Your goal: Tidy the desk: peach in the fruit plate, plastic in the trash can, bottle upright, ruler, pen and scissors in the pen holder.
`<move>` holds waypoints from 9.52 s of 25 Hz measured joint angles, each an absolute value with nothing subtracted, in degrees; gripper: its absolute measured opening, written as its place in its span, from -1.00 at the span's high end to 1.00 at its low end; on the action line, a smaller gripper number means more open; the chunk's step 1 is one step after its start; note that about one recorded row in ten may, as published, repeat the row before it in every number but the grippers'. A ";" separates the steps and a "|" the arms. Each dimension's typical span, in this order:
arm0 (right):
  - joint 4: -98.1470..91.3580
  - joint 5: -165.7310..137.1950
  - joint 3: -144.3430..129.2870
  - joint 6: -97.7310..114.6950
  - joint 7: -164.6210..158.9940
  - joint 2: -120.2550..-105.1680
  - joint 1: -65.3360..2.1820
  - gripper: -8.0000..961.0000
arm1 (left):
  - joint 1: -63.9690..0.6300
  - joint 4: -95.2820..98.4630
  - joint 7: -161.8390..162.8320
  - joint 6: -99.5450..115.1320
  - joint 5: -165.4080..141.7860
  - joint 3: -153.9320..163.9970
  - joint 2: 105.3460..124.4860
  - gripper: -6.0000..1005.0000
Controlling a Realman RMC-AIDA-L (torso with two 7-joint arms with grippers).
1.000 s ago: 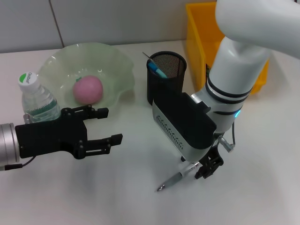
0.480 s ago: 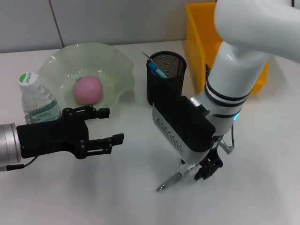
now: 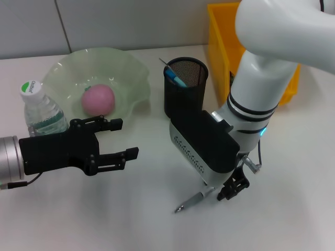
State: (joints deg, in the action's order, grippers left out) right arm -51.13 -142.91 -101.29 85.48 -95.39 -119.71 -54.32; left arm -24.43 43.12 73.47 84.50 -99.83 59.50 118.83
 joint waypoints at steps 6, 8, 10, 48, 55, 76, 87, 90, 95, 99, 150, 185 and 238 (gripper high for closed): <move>-51.07 -142.91 -101.78 85.50 -95.36 -119.71 -54.52 0.30 | -24.44 43.16 73.47 84.66 -99.33 59.56 118.82 -0.57; -51.06 -142.91 -101.78 85.51 -95.36 -119.71 -54.57 0.30 | -24.44 43.16 73.47 84.71 -99.31 59.58 118.82 -0.57; -51.01 -142.93 -101.78 85.51 -95.36 -119.71 -54.73 0.30 | -24.46 43.16 73.52 84.78 -99.25 59.59 118.83 -0.57; -69.15 -134.70 -67.15 91.60 -94.56 -119.09 -42.62 0.66 | -23.92 45.12 72.76 87.05 -91.65 57.26 118.29 -0.57; -70.45 -121.67 -62.92 91.51 -93.01 -119.09 -36.03 0.67 | -23.20 44.78 71.18 88.42 -88.39 56.79 118.39 -0.57; -52.28 -82.50 -52.91 86.53 -83.35 -119.18 -29.00 0.67 | -22.74 45.10 69.87 89.98 -86.41 56.96 118.51 -0.57; -49.22 -73.80 -52.08 77.67 -79.05 -119.14 -29.14 0.66 | -22.93 44.94 69.82 90.09 -86.24 56.80 118.56 -0.57; -48.94 -73.26 -52.31 75.92 -75.55 -119.16 -29.46 0.66 | -23.12 44.64 69.20 89.75 -85.93 56.87 118.61 -0.57; -49.23 -73.51 -52.68 74.15 -68.61 -119.18 -29.83 0.66 | -23.19 44.64 69.11 89.58 -85.04 56.80 118.63 -0.57; -51.31 -73.58 -52.23 73.21 -60.79 -119.17 -29.37 0.66 | -23.20 44.64 69.04 89.40 -84.70 56.78 118.65 -0.57; -30.50 -62.46 -55.77 69.02 86.62 -119.24 -31.08 0.66 | -24.08 36.38 49.66 84.55 -81.95 57.66 118.83 -0.57; -34.96 -76.79 -60.80 53.29 95.18 -119.13 -36.12 0.66 | -25.86 31.21 42.19 81.12 -78.95 59.36 119.09 -0.57; -24.52 -27.61 -74.31 72.32 88.62 -119.65 -33.81 0.08 | -23.55 27.69 32.86 81.71 -63.42 65.31 118.95 -0.57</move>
State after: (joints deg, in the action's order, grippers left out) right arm -24.52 -27.61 -74.31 72.32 88.62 -119.65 -33.81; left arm -23.55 27.69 32.86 81.71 -63.42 65.31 118.95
